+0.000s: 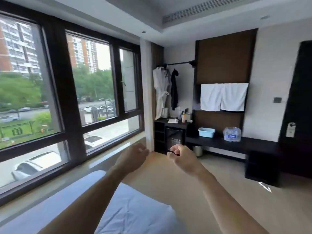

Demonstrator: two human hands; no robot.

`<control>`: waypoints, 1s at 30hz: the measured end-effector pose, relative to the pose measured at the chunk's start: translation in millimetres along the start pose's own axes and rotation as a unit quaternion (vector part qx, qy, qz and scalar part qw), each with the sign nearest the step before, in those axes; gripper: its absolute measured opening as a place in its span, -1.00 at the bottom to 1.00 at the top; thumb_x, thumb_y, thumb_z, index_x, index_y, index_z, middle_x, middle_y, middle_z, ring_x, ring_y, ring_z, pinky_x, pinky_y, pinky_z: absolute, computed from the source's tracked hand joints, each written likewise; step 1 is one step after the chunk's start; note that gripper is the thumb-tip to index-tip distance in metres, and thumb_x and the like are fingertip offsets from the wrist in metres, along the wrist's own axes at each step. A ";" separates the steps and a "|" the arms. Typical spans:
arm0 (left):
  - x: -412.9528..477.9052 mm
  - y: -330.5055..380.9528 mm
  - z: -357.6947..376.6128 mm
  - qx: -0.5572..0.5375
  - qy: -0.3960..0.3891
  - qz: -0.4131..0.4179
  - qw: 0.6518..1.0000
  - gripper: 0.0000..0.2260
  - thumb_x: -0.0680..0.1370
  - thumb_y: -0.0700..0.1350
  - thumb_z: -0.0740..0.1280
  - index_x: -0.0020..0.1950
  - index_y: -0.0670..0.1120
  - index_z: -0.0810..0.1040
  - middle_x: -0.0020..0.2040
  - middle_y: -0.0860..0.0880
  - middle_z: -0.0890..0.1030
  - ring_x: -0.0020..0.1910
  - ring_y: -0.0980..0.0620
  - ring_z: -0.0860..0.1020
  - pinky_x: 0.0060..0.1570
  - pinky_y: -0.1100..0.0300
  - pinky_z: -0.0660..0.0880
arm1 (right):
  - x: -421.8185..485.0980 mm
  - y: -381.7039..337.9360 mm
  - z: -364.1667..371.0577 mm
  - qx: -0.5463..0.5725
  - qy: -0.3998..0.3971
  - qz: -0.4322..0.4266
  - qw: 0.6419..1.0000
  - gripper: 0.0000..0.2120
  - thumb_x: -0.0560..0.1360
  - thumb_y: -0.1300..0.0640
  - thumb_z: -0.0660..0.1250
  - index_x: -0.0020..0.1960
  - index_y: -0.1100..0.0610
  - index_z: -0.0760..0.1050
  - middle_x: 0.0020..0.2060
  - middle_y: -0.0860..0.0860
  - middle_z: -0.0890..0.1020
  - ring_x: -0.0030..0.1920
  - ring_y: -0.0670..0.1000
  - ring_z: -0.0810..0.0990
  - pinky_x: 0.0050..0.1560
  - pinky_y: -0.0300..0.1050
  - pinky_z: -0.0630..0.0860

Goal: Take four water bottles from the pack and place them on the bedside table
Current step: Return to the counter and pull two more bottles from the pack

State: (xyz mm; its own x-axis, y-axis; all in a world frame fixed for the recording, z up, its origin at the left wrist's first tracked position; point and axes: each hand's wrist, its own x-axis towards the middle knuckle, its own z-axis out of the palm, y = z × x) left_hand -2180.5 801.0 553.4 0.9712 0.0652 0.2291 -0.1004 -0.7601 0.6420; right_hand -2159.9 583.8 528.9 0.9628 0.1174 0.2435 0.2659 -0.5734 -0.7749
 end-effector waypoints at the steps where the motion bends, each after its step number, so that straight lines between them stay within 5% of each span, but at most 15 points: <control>1: 15.8 21.7 24.3 -0.005 -0.004 0.017 1.000 -0.86 0.55 0.07 0.30 -0.19 0.14 0.57 -0.07 0.00 0.71 -0.10 -0.07 0.63 -0.08 0.09 0.54 | 6.9 23.5 -26.4 -0.008 0.012 0.014 1.000 -0.62 0.56 -0.07 0.35 0.32 0.06 0.52 0.20 0.01 0.51 0.09 -0.08 0.50 0.06 -0.22 0.35; 5: 94.3 127.0 151.5 -0.044 -0.050 0.075 0.995 -0.82 0.51 0.03 0.26 -0.20 0.00 0.59 -0.24 -0.03 0.68 -0.22 -0.05 0.63 -0.14 0.02 0.61 | 37.0 138.0 -158.1 -0.048 0.068 0.086 0.993 -0.62 0.55 -0.06 0.36 0.31 0.07 0.51 0.15 0.02 0.54 0.13 -0.02 0.55 0.08 -0.20 0.38; 10: 192.4 217.3 280.5 -0.064 -0.121 0.101 0.985 -0.86 0.45 0.06 0.26 -0.26 0.15 0.59 -0.22 0.09 0.68 -0.15 -0.02 0.65 -0.05 0.07 0.63 | 83.1 254.3 -275.9 -0.075 0.120 0.151 0.978 -0.59 0.55 -0.05 0.37 0.34 0.10 0.49 0.04 0.02 0.61 0.05 -0.03 0.60 0.03 -0.18 0.48; 18: 369.4 291.6 439.2 -0.069 -0.173 0.134 0.973 -0.82 0.41 0.02 0.20 -0.21 0.14 0.61 -0.14 0.07 0.70 -0.09 -0.02 0.66 0.03 0.03 0.63 | 228.3 402.9 -362.8 -0.071 0.170 0.161 0.970 -0.77 0.57 -0.03 0.34 0.19 0.00 0.54 -0.05 -0.08 0.65 -0.08 -0.12 0.63 -0.21 -0.33 0.42; 23: 529.6 322.8 518.0 -0.078 -0.176 0.144 0.971 -0.78 0.51 -0.10 0.21 -0.09 -0.05 0.67 -0.06 -0.11 0.72 0.02 -0.15 0.65 0.05 -0.01 0.63 | 372.3 470.1 -417.1 -0.071 0.178 0.154 0.969 -0.78 0.57 -0.01 0.33 0.19 0.00 0.56 -0.07 -0.10 0.66 -0.06 -0.10 0.65 -0.12 -0.27 0.47; 30: 738.2 374.7 603.3 -0.095 -0.182 0.128 0.970 -0.87 0.54 -0.12 0.30 -0.11 0.07 0.63 -0.17 0.04 0.67 -0.10 -0.07 0.65 -0.07 0.12 0.58 | 558.3 559.0 -501.0 -0.076 0.194 0.168 0.964 -0.75 0.59 0.00 0.31 0.23 0.03 0.54 0.03 -0.04 0.64 0.02 -0.04 0.64 0.01 -0.16 0.50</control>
State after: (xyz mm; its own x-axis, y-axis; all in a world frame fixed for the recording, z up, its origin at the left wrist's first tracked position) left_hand -1370.8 174.3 521.7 0.9179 -0.3686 0.1471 -0.3522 -0.5859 0.7298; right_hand -1498.1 -77.5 523.9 0.8950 -0.3901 0.2161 -0.0957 -0.6413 -0.7613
